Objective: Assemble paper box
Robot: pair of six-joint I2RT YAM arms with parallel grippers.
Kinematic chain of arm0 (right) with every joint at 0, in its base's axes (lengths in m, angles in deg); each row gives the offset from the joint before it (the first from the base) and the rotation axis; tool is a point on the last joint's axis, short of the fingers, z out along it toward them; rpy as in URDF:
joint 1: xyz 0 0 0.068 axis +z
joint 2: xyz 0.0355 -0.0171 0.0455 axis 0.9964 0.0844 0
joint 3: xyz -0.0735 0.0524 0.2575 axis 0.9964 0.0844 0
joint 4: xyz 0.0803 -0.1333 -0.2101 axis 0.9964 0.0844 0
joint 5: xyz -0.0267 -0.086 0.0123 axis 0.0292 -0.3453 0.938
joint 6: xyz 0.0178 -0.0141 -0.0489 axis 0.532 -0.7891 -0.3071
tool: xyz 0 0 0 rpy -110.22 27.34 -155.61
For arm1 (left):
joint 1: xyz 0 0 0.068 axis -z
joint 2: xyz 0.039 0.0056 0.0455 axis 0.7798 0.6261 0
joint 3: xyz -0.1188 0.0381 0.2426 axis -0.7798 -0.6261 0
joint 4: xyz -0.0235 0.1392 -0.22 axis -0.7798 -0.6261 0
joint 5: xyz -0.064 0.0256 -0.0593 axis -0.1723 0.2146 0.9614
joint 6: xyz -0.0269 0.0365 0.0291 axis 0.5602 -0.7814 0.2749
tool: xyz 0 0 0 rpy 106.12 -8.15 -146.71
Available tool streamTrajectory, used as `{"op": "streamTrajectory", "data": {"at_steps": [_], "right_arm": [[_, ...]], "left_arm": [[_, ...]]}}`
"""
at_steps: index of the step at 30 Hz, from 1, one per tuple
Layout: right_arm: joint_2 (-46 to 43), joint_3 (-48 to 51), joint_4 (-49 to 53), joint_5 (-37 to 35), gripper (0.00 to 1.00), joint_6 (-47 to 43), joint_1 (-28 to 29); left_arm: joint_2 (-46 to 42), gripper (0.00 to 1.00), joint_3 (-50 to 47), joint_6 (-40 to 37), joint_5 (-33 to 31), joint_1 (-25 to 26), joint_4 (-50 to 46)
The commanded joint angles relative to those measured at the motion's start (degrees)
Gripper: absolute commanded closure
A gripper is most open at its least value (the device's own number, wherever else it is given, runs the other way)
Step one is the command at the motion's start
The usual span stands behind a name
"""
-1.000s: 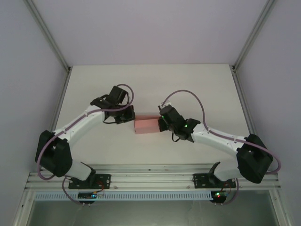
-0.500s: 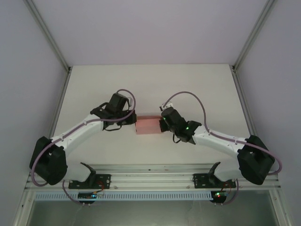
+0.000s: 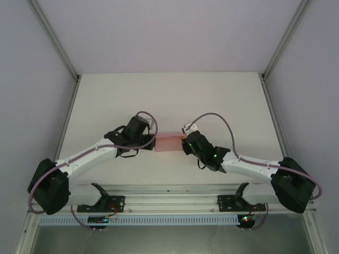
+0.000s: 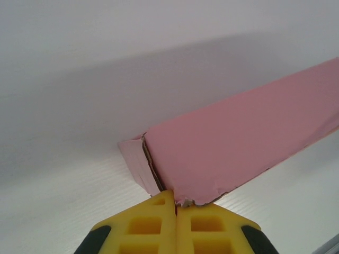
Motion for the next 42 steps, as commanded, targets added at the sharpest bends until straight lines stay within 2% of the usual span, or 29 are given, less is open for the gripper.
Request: {"op": "streamTrajectory", "data": {"at_steps": [1,2,4,6,8,10,12,17,18,22,25,27,30,34,39,42], "right_arm": [[0.31,0.65,8.8,8.63,0.66,1.24,1.41],[-0.24,0.15,8.81,9.73,0.61,1.09,1.17],[-1.41,-1.02,8.62,12.25,0.43,0.71,0.5],[-2.55,-2.05,8.94,14.62,0.33,0.33,-0.58],[-3.62,-2.53,9.37,16.08,0.25,0.95,-2.09],[-4.8,-2.79,10.01,17.05,0.2,1.09,-3.27],[-5.96,-2.82,10.53,17.79,0.12,1.16,-4.2],[-7.37,-4.6,13.39,19.62,0.07,2.65,-7.16],[-7.26,-5.19,13.98,20.02,0.07,3.14,-7.84],[-6.07,-7.19,13.62,22.57,0.07,4.37,-10.17],[-5.22,-8.97,13.86,24.69,0.06,5.22,-11.2],[-5.15,-9.86,14.19,26.81,0.06,5.65,-11.85],[-5.41,-10.55,16.07,25.06,0.06,8.33,-12.29],[-5.5,-9.32,18.7,23.16,0.08,10.96,-13.43],[-4.76,-5.02,16.31,26.3,0.11,13.26,-15.31],[-4.32,-2.64,15.05,26.99,0.12,13.43,-15.69]], "left_arm": [[3.96,1.0,-2.73,1.99,3.15,1.76,-7.94],[3.91,1.0,-2.15,2.08,3.18,1.78,-7.95],[3.86,0.96,-0.84,2.32,2.67,1.8,-8.31],[3.72,0.92,0.57,2.03,2.54,1.81,-9.07],[3.41,0.77,2.16,1.73,2.4,1.89,-10.36],[2.45,0.58,3.35,1.73,1.85,1.87,-11.19],[1.0,0.49,4.39,1.4,1.06,1.89,-13.17],[-2.47,0.11,7.51,0.3,0.59,1.85,-15.77],[-2.83,0.08,8.37,0.32,0.01,1.86,-16.58],[-4.1,0.01,11.05,-0.71,-2.24,1.77,-18.58],[-4.72,0.0,12.06,0.5,-3.06,1.01,-17.57],[-4.8,0.0,12.4,1.71,-1.19,-0.3,-16.04],[-4.35,0.01,11.03,4.53,1.81,-4.68,-12.64],[-1.35,0.0,8.79,5.96,11.49,-11.37,-4.55],[4.21,0.03,7.74,5.43,19.65,-13.79,2.2],[6.84,0.09,6.56,4.85,19.81,-13.83,2.98]]}}
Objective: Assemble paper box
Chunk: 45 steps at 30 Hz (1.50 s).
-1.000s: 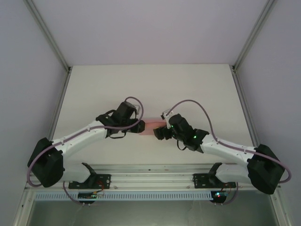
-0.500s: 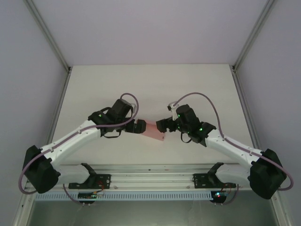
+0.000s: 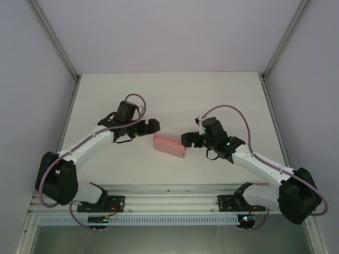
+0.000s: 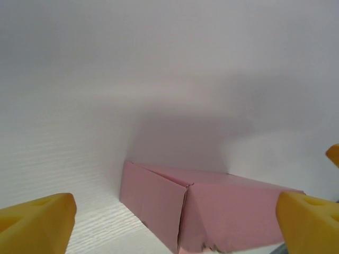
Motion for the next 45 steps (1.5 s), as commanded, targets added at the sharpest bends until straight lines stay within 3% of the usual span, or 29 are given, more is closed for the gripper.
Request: {"op": "streamTrajectory", "data": {"at_steps": [1,4,10,16,18,20,24,26,27,29,31,33,35,37,39,41,45], "right_arm": [[1.08,2.57,-0.45,1.75,0.12,1.94,-0.55],[2.46,4.01,-0.62,2.17,0.15,1.55,-0.79],[4.4,11.48,-7.96,2.61,0.26,-0.91,-0.81],[5.51,22.02,-25.6,5.38,0.38,-6.95,-0.61],[6.08,23.96,-27.96,6.13,0.49,-7.91,-0.76],[6.54,24.83,-29.92,4.95,0.56,-9.1,-0.77],[6.93,25.1,-32.08,6.11,0.58,-9.88,-0.46],[5.73,24.51,-31.45,5.8,0.57,-9.13,-0.45],[4.62,23.93,-30.64,5.75,0.57,-8.8,-0.44],[1.93,21.4,-26.08,5.28,0.53,-7.57,-0.44],[-0.6,17.76,-21.05,4.12,0.43,-7.5,-0.53],[-2.39,13.32,-15.77,2.62,0.37,-7.98,-0.51],[-2.89,8.9,-10.49,2.88,0.21,-8.19,-0.78],[-2.28,4.8,-7.09,5.56,0.15,-10.5,-1.56],[-0.42,0.86,-4.42,11.33,0.02,-14.85,-2.2],[2.57,-3.28,-1.65,17.46,0.01,-20.09,-2.3],[10.35,-14.42,11.79,19.07,0.01,-38.54,0.64]], "left_arm": [[2.06,0.13,-1.54,-0.55,5.28,-0.49,3.64],[2.89,0.29,-4.5,0.02,7.91,-0.83,5.82],[1.63,0.43,-13.01,1.22,10.1,-0.88,12.82],[2.9,0.86,-20.86,-0.78,9.68,-0.96,20.8],[4.05,0.97,-22.15,-0.86,11.03,-0.99,23.03],[4.6,1.0,-23.48,-0.68,12.26,-0.9,25.83],[3.92,1.0,-24.16,-1.01,11.69,-0.83,26.18],[2.9,0.94,-23.43,-1.3,11.67,-0.87,24.99],[2.29,0.82,-22.73,-1.59,11.55,-0.84,24.22],[0.89,0.7,-20.11,-1.89,10.23,-0.91,21.38],[-0.16,0.52,-16.2,-2.55,8.53,-0.88,17.6],[-1.16,0.43,-11.91,-2.85,6.81,-0.89,14.49],[-1.82,0.24,-7.55,-2.57,3.55,-1.02,10.75],[-2.17,0.02,-3.94,-3.15,0.64,-1.37,7.33],[-2.94,0.0,-2.06,-3.82,-2.7,-1.86,4.87],[-4.31,0.0,-1.89,-4.19,-7.35,-2.44,3.16],[-8.08,0.0,-4.61,-4.37,-13.03,-5.22,-0.44]]}}
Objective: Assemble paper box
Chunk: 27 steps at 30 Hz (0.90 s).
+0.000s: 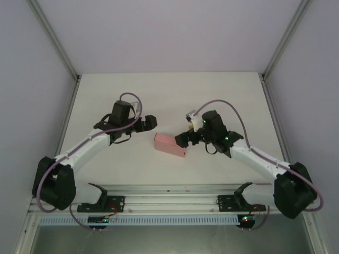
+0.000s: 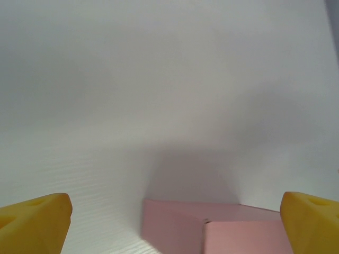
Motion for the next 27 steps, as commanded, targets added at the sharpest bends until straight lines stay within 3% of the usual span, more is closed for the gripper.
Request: {"op": "streamTrajectory", "data": {"at_steps": [1,6,13,16,19,22,27], "right_arm": [[6.31,-8.5,16.91,3.07,0.01,-19.46,3.08],[16.38,-20.13,29.67,-5.11,0.01,-32.25,7.82],[25.56,-27.37,34.39,-14.63,0.01,-35.9,10.82],[27.26,-28.59,35.34,-16.5,0.14,-37.99,12.72],[28.26,-29.03,35.74,-18.1,0.44,-39.06,13.76],[28.99,-30.43,37.46,-19.25,0.61,-40.05,14.04],[27.27,-31.95,35.65,-26.33,0.7,-42.8,14.21]], "left_arm": [[-4.25,0.0,-2.81,-0.93,-7.38,-2.57,-6.66],[-12.53,0.0,-9.68,-0.04,-9.97,-5.58,-7.39],[-20.85,0.0,-13.71,0.55,-13.54,-7.61,-10.12],[-22.11,0.0,-14.1,0.2,-13.61,-7.88,-10.35],[-22.2,0.01,-14.07,0.1,-13.76,-7.92,-10.7],[-22.2,0.0,-13.71,-0.16,-14.07,-7.99,-11.4],[-22.85,0.01,-13.3,-0.35,-14.19,-7.99,-11.58]]}}
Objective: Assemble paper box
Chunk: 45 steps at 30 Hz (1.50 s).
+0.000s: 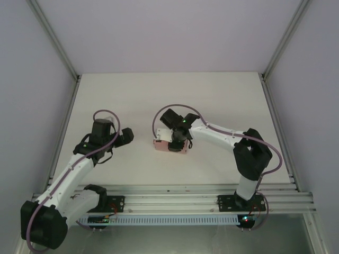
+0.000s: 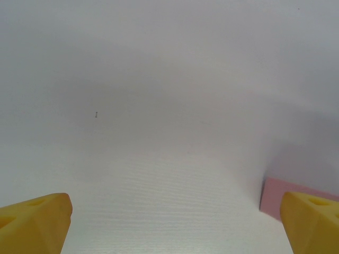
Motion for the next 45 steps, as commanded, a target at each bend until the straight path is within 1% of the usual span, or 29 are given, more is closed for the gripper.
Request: {"op": "streamTrajectory", "data": {"at_steps": [1,4,6,8,9,11,13,15,18,19,20,22,24,25,27,28,29,32,34,35,36,38,40,41,42,43,44,45], "right_arm": [[-1.99,-1.36,-2.18,-8.24,0.69,-4.49,0.11],[-3.73,3.63,-16.57,-17.85,0.68,-12.43,0.17],[-3.79,9.72,-31.31,-22.52,0.68,-22.36,-0.89],[-3.16,15.51,-44.73,-21.2,0.7,-31.91,-2.58],[-2.55,16.91,-48.78,-19.92,0.68,-34.84,-3.44],[-0.72,17.87,-54.14,-18.5,0.66,-37.74,-4.48],[1.08,17.42,-53.87,-19.19,0.61,-38.61,-4.57],[2.14,17.37,-54.11,-18.93,0.6,-37.76,-4.91],[2.11,18.75,-52.44,-18.34,0.51,-35.84,-5.07],[1.95,19.14,-51.47,-19.07,0.47,-34.92,-4.97],[1.55,19.0,-48.32,-19.21,0.42,-33.62,-4.62],[0.39,18.85,-42.88,-19.06,0.27,-30.01,-3.96],[-1.38,18.87,-37.46,-16.94,0.17,-23.97,-3.47],[-2.29,19.03,-35.52,-14.9,0.13,-23.41,-3.35],[-4.23,18.72,-32.52,-14.27,0.1,-21.75,-3.37],[-5.14,17.9,-29.85,-13.47,0.07,-20.68,-3.18],[-6.29,16.47,-25.54,-11.73,0.02,-18.87,-3.16],[-10.29,12.2,-14.54,-5.82,0.01,-13.49,-3.35],[-14.09,11.3,-11.9,-2.53,0.01,-9.43,-4.52],[-16.26,11.75,-12.95,-2.06,0.01,-6.27,-5.63],[-18.76,12.78,-15.87,-2.69,0.01,-1.04,-7.29],[-24.18,15.71,-21.69,-5.27,0.02,11.97,-12.69],[-29.71,20.56,-27.18,-8.64,0.01,25.26,-19.63],[-32.61,23.85,-29.46,-8.1,0.02,29.96,-23.58],[-35.4,28.02,-32.74,-6.58,0.01,32.81,-27.69],[-38.33,32.94,-37.35,-4.79,0.01,34.2,-31.55],[-40.46,36.85,-41.91,-3.85,0.02,34.44,-34.11],[-42.52,41.65,-47.42,-3.9,0.02,34.07,-36.6]], "left_arm": [[-1.5,0.0,0.91,-0.65,-1.18,-0.38,-1.13],[-2.09,0.0,0.82,-0.7,-2.16,-0.38,-1.26],[-2.37,0.0,0.64,-0.74,-2.38,-0.38,-1.31],[-2.49,0.0,0.42,-0.78,-2.34,-0.43,-1.22],[-2.54,0.0,0.45,-0.76,-2.43,-0.39,-1.18],[-2.41,0.0,0.42,-0.83,-2.42,-0.38,-1.12],[-2.32,0.0,0.46,-0.75,-2.4,-0.38,-1.18],[-2.13,0.0,0.4,-0.67,-2.43,-0.38,-1.14],[-2.33,0.0,0.51,-0.74,-2.6,-0.38,-1.22],[-2.39,0.0,0.58,-0.84,-2.59,-0.38,-1.22],[-2.41,0.0,0.67,-0.92,-2.5,-0.38,-1.31],[-2.37,0.0,0.81,-0.93,-2.72,-0.39,-1.4],[-2.23,0.01,0.8,-1.03,-2.84,-0.38,-1.33],[-2.22,0.01,0.8,-1.06,-2.81,-0.38,-1.24],[-2.21,0.0,0.85,-1.35,-2.79,-0.39,-1.22],[-2.28,0.0,0.95,-1.42,-2.76,-0.4,-1.22],[-2.31,0.0,0.98,-1.36,-2.85,-0.39,-1.13],[-2.41,0.0,1.18,-1.83,-3.53,-0.47,-0.53],[-2.58,0.01,1.34,-2.68,-4.79,-0.47,0.71],[-2.65,0.0,1.22,-3.01,-6.15,-0.48,1.63],[-2.8,0.0,0.71,-3.55,-8.43,-0.51,3.03],[-3.07,0.0,-0.94,-4.9,-15.61,-0.46,6.74],[-3.19,0.0,-3.6,-9.1,-22.08,-0.47,13.14],[-3.12,0.0,-5.61,-13.2,-23.78,-0.54,18.1],[-2.79,0.0,-7.82,-17.11,-25.86,-0.58,23.59],[-1.99,0.0,-10.21,-19.67,-19.97,-0.84,29.3],[-0.97,0.0,-12.75,-23.03,-29.7,-1.35,35.75],[0.25,0.01,-15.24,-26.19,-29.07,-2.36,42.18]]}}
